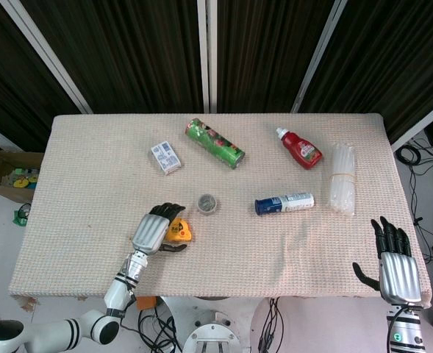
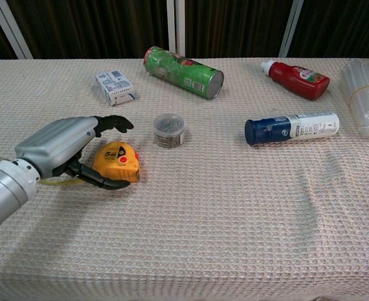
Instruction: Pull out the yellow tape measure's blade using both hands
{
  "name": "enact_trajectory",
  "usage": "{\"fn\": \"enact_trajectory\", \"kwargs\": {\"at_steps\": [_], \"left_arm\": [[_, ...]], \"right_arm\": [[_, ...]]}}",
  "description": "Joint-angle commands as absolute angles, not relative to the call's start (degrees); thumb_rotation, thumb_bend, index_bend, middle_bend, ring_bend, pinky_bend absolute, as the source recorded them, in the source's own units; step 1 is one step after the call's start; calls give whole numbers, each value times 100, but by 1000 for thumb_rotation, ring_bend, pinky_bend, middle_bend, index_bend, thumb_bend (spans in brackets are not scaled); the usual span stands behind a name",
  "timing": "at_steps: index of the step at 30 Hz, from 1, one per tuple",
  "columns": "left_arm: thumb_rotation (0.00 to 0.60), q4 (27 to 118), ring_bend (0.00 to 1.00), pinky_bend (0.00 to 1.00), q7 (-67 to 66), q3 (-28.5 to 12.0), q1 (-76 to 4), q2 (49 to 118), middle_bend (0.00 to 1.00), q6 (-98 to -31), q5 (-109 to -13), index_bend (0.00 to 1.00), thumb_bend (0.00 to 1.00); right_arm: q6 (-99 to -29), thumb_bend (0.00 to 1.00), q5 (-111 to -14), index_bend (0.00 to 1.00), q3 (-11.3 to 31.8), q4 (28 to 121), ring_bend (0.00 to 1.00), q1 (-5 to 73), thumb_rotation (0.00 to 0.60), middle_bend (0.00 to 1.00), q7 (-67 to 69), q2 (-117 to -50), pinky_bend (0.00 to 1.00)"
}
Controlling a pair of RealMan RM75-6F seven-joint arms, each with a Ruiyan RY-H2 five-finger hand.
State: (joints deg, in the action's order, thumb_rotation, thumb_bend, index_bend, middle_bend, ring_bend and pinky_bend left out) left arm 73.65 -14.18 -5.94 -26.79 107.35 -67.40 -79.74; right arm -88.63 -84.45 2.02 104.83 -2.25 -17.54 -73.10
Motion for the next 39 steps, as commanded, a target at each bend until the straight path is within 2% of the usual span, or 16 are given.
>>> {"fn": "enact_trajectory", "kwargs": {"at_steps": [1,10,21,39], "left_arm": [[398,7357,143,229,-1398,-592,-2681,10745,199,-6743,-7968,191,69],[439,7374,168,235,-1369,-583,-2687,10730,214,-6718,-7926,206,96],[455,7465,198,274,-1207,-550,-2739,10598,236,-6569,-7900,233,215],[495,7774,233,307,-1013,-460,-2746,10282,269,-6436,-7884,272,232]], "right_arm": [[-8864,188,-8444,0,198,10469,0,-227,600,0,-1746,-7325,0],[-8942,188,-8507,0,152,10413,0,-278,600,0,-1670,-7346,0],[-9010,209,-8527,0,123,10354,0,-341,600,0,-1578,-7372,0],[-9060,213,-8567,0,133,10366,0,-366,600,0,-1628,-7398,0]]}}
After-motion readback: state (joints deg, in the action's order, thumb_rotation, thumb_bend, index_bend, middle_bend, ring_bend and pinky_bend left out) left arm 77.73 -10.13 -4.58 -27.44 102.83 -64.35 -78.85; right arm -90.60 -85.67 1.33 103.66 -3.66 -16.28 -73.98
